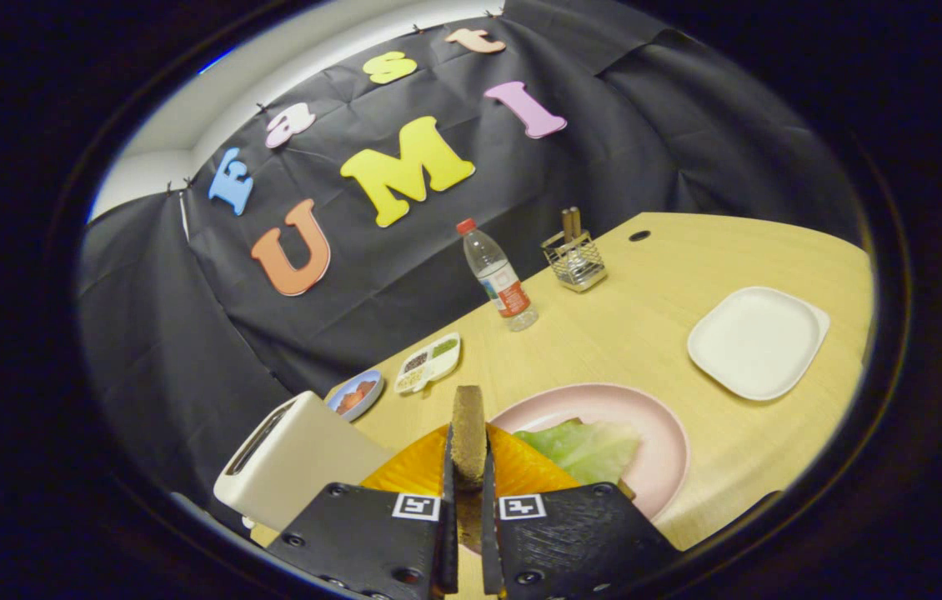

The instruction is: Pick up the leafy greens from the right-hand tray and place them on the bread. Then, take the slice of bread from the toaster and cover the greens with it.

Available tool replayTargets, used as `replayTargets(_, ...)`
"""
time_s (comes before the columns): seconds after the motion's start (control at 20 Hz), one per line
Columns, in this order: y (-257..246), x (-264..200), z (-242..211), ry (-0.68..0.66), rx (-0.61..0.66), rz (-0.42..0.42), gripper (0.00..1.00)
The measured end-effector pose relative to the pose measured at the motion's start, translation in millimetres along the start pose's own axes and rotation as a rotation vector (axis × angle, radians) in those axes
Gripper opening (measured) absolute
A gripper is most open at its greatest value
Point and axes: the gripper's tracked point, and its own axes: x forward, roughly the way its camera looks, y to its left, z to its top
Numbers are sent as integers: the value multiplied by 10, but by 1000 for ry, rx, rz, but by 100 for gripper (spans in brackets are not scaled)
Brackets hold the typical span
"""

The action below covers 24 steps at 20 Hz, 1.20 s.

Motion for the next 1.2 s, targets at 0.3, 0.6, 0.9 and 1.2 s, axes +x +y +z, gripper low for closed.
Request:
replayTargets(0.3, -332, -26, -66, 3, -3, -28, 22)
replayTargets(0.6, -639, -81, 42, 6, -53, -95, 60)
replayTargets(0.9, -748, -407, 622, -169, -239, -150, 94)
replayTargets(1.2, -472, -1048, 1221, -381, -467, -145, 95)
